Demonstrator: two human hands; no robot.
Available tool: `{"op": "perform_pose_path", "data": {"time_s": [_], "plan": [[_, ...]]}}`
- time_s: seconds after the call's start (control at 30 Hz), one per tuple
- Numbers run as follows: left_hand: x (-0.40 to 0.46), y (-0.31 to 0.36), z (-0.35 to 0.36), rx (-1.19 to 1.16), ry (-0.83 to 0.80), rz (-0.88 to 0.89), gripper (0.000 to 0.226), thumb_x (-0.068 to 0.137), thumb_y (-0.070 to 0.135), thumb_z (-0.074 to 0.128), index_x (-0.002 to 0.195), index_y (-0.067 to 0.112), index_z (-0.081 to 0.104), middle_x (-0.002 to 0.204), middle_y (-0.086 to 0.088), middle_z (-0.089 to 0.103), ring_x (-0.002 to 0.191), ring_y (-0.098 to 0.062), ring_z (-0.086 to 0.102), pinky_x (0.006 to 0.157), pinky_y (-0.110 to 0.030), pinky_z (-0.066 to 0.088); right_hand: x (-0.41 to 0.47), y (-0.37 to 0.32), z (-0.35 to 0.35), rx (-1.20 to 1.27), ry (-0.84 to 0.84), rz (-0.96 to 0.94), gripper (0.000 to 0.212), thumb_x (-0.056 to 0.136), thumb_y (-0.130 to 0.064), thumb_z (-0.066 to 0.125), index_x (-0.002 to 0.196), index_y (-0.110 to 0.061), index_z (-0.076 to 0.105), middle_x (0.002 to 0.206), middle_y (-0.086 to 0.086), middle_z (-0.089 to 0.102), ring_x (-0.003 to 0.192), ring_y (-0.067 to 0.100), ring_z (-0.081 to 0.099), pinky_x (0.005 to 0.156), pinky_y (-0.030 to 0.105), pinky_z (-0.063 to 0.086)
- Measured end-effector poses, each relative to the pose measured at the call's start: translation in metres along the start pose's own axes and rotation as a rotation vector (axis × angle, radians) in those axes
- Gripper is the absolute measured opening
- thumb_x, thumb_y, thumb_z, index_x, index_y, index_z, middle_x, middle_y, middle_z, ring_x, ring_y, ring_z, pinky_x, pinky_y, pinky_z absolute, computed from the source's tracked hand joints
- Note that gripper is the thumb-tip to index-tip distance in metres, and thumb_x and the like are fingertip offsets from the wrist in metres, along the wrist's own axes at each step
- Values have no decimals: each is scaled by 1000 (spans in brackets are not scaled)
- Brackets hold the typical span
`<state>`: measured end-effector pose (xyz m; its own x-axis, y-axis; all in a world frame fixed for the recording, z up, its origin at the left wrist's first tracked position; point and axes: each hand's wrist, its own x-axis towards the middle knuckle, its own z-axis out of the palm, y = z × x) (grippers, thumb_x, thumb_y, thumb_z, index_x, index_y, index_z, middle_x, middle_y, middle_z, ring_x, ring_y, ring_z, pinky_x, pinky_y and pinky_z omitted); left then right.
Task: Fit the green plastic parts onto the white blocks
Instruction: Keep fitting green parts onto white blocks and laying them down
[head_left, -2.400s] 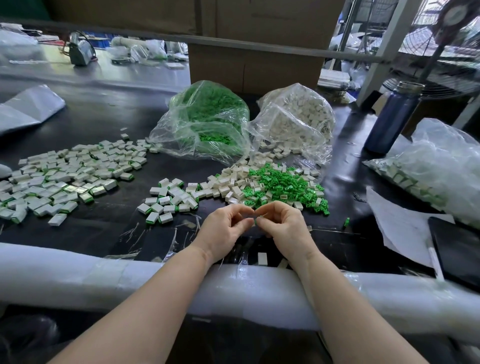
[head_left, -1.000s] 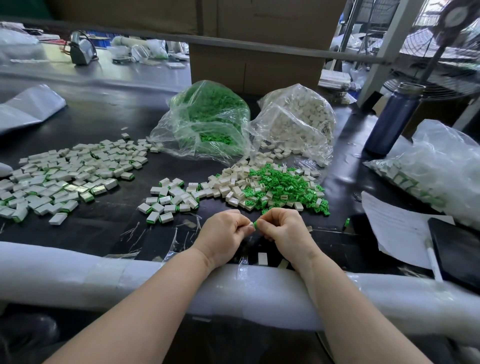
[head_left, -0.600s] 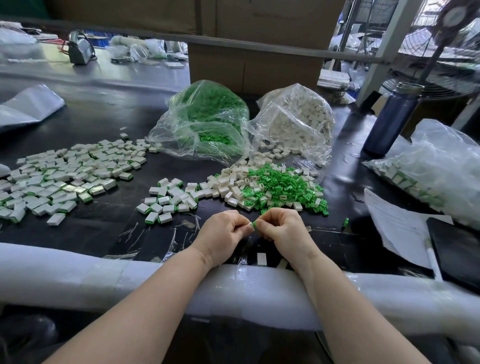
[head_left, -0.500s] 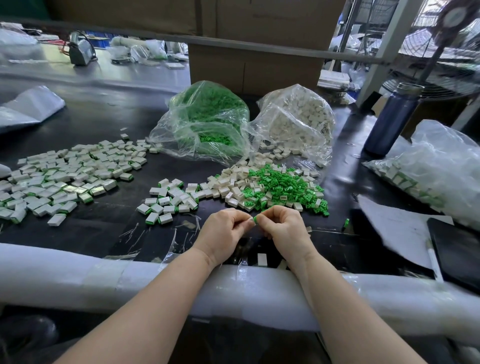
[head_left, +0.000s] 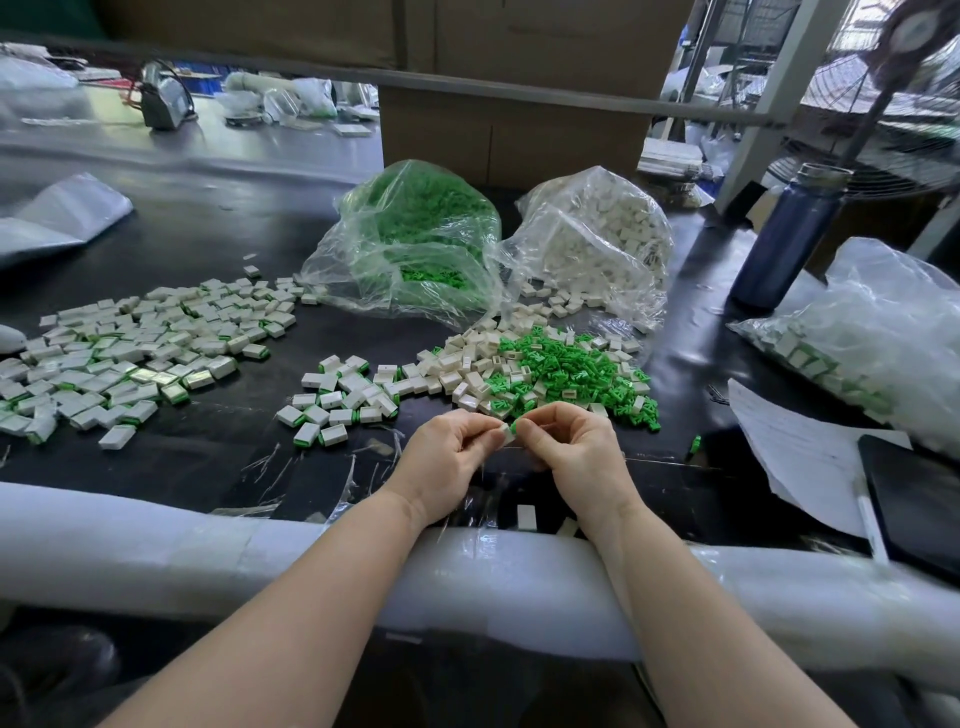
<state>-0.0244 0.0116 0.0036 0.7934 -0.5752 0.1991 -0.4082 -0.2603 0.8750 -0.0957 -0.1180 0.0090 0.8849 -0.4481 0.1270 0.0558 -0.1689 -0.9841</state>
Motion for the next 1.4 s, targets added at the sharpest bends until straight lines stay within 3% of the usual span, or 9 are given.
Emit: {"op": "perform_pose_path", "data": {"time_s": [0.27,0.57,0.7,0.87,0.97,1.07,1.17,1.33,1.4], "plan": [[-1,1,0,50,-53,-12,13,88,16,62,96,13,71,79,9,65,77,-4,58,75,-11,44,1,3,1,-59,2,10,17,83,-6,67,68,-14,64,59,0,57,54,8,48,53,18,42],[-4,7,1,301,-36,132,16,90,14,59,95,6,71,70,11,45,75,-12,48,68,-19,35,1,5,-2,-106,-60,42,24,82,-4,67,63,-16,62,45,-13,53,45,-2,44,50,13,39],[-6,8,1,415,-71,187,19,91,17,57,91,4,71,75,0,47,81,-20,50,72,-28,38,0,4,-2,-174,-93,20,28,81,-3,68,60,-20,62,45,-14,54,47,-3,46,53,13,39],[-5,7,2,236,-23,118,16,90,14,59,97,7,71,82,-2,61,80,-17,57,74,-22,43,0,3,-1,-65,-33,15,22,80,-5,69,63,-18,66,52,-8,59,51,4,49,53,17,42],[-4,8,2,105,13,45,15,88,18,63,99,14,72,86,1,69,82,-10,62,76,-15,47,2,2,-1,13,16,22,18,78,-7,73,64,-18,69,61,3,65,59,15,56,59,29,48],[-4,9,2,-34,-7,-19,14,86,18,65,98,21,71,84,-2,71,79,-11,64,76,-19,51,1,2,-1,42,16,38,16,74,-8,76,63,-16,69,64,8,68,60,20,62,59,32,54],[-4,10,1,-48,6,-43,10,85,16,66,90,23,70,85,-7,71,79,-16,64,76,-23,51,-1,0,-1,92,-28,37,19,75,-4,75,61,-16,69,63,8,69,56,20,64,51,28,54],[-4,10,-1,-28,4,-61,17,84,7,60,82,22,67,73,-1,63,65,-12,54,67,-25,47,-1,-1,0,50,-84,12,18,80,-5,70,67,-17,70,63,2,67,61,14,61,61,28,53],[-4,11,-1,-29,-2,-40,16,84,4,59,83,20,65,84,-3,61,72,-15,55,72,-25,47,0,0,1,0,-61,-16,18,83,-6,67,69,-18,67,66,2,64,65,14,58,65,31,49]]}}
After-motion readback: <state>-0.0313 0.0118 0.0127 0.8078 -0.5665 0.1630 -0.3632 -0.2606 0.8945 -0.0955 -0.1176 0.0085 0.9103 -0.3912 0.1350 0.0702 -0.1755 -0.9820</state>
